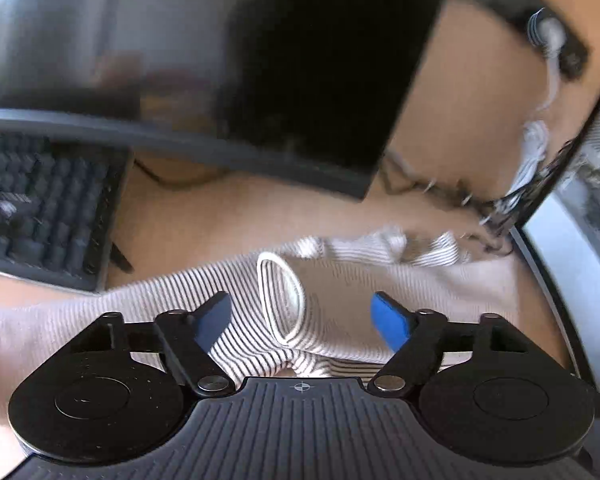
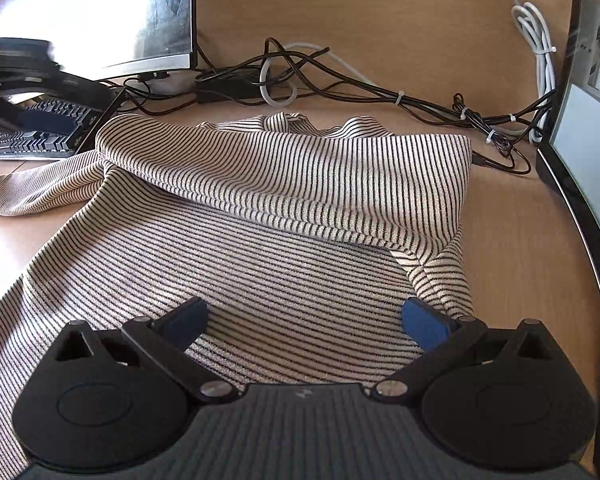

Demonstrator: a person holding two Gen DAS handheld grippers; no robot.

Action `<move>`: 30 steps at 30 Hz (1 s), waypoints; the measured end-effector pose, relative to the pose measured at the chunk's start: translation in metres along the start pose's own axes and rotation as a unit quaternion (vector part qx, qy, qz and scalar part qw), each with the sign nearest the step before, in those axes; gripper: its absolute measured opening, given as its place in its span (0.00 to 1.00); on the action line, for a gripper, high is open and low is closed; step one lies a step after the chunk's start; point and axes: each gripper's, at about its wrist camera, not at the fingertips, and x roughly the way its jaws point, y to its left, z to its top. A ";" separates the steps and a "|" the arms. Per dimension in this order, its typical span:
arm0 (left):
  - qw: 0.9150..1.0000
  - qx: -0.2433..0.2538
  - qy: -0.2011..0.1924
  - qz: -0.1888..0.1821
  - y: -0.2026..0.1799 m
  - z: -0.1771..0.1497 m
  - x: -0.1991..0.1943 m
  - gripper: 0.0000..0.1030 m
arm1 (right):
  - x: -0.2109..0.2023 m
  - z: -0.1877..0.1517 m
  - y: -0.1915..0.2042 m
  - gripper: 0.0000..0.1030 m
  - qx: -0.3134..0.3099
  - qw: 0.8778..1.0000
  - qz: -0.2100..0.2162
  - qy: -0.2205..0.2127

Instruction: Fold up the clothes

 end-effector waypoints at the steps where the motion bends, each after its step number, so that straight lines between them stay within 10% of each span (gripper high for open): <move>1: 1.000 -0.001 0.011 0.000 0.001 -0.001 0.008 0.73 | 0.000 0.001 0.000 1.00 -0.001 1.000 0.000 0.001; 3: 0.999 -0.002 0.032 -0.001 0.002 -0.002 0.023 0.68 | 0.000 0.004 0.001 1.00 -0.005 1.000 -0.003 0.010; 7: 0.999 0.028 0.028 0.001 -0.004 -0.002 0.030 0.19 | -0.012 0.017 0.016 1.00 -0.061 0.995 -0.083 -0.006; 11: 0.995 0.092 -0.032 -0.001 -0.028 0.007 0.000 0.17 | 0.001 0.027 0.049 1.00 -0.211 0.957 -0.192 -0.048; 14: 0.988 0.132 -0.076 -0.023 -0.048 0.013 -0.027 0.17 | 0.029 0.035 0.066 1.00 -0.262 0.946 -0.189 -0.027; 19: 0.971 0.192 -0.137 -0.051 -0.078 0.013 -0.047 0.17 | 0.049 0.043 0.052 1.00 -0.299 0.900 -0.311 -0.057; 26: 0.979 0.188 -0.076 -0.029 -0.061 -0.008 0.011 0.17 | 0.049 0.045 -0.008 1.00 -0.239 0.900 -0.364 -0.015; 30: 0.986 0.164 -0.041 0.002 -0.040 -0.016 0.042 0.18 | 0.036 0.041 -0.009 1.00 -0.204 0.933 -0.297 -0.004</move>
